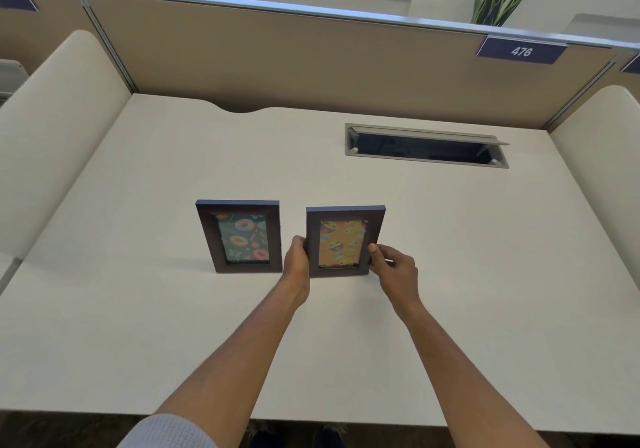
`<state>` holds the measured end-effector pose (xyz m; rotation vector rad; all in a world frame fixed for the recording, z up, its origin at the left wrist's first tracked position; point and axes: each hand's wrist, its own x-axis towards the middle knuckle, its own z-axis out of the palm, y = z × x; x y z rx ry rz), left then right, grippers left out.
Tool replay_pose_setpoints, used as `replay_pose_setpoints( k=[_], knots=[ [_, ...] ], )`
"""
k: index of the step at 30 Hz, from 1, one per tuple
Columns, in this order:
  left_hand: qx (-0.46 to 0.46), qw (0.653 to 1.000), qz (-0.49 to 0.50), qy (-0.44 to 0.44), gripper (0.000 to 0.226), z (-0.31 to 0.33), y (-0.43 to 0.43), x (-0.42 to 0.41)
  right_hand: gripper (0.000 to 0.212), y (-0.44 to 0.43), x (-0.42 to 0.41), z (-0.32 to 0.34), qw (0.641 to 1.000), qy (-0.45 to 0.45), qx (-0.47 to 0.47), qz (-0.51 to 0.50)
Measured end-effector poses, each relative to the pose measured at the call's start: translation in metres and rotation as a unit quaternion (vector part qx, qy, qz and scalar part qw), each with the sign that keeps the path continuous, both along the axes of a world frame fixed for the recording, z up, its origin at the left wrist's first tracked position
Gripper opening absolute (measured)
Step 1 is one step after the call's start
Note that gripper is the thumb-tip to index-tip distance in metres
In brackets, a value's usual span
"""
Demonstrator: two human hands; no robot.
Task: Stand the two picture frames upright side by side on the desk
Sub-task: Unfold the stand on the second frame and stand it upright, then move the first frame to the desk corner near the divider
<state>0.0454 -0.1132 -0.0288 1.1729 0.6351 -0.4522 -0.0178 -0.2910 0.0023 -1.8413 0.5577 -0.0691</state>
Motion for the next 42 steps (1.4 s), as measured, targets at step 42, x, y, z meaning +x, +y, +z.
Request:
replay_pose_setpoints(
  k=[42],
  knots=[
    [0.315,0.846,0.12,-0.413,0.039,0.128,0.077,-0.044,0.028,0.121,0.023,0.1,0.925,-0.326,-0.158,0.116]
  ],
)
